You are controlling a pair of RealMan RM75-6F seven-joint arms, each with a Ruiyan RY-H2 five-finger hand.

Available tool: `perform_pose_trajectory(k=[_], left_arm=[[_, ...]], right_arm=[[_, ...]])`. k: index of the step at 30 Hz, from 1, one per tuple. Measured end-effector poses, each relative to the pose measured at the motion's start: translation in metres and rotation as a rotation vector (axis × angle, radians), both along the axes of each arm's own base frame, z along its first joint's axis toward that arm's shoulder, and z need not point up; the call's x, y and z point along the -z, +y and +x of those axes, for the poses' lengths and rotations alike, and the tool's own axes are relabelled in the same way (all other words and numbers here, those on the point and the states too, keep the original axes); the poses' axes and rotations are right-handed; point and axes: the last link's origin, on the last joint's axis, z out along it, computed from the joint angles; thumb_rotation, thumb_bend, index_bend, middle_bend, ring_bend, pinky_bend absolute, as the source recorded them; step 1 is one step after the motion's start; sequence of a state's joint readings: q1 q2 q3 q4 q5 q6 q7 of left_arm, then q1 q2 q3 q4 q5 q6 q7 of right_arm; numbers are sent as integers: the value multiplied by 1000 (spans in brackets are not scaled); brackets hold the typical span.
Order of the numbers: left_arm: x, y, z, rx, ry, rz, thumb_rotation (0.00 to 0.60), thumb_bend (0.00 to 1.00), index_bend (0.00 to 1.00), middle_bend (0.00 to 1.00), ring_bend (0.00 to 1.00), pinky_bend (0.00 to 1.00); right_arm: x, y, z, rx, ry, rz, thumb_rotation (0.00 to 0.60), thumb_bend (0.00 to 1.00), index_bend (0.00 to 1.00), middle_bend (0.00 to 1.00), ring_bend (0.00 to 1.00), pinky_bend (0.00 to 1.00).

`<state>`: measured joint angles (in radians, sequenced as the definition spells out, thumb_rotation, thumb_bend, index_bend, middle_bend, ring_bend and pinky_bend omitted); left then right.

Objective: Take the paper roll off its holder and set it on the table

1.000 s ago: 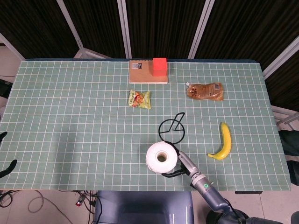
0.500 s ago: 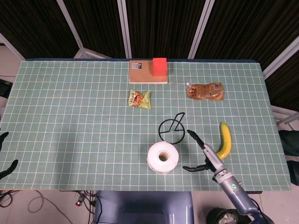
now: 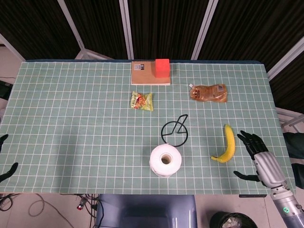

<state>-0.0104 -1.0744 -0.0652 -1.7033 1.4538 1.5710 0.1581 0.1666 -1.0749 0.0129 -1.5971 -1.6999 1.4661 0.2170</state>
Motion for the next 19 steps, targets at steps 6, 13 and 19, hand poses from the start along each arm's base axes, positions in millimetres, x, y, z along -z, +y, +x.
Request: perform_pose_trajectory(k=[6,13,19], left_arm=[[2,1,0,7,6,-7,600,223,121,0,0,32],[3,1,1,17,9,-16,600,223,121,0,0,32],[3,1,1,22,6,-14,600,223,121,0,0,33]], right_arm=[[0,17,-18,-42,275,-169,600,0,0,0,0,0],[4,20,-22,-43,301,-181,600,0,0,0,0,0],[2,20,-21,-37,288,-199,600,0,0,0,0,0]])
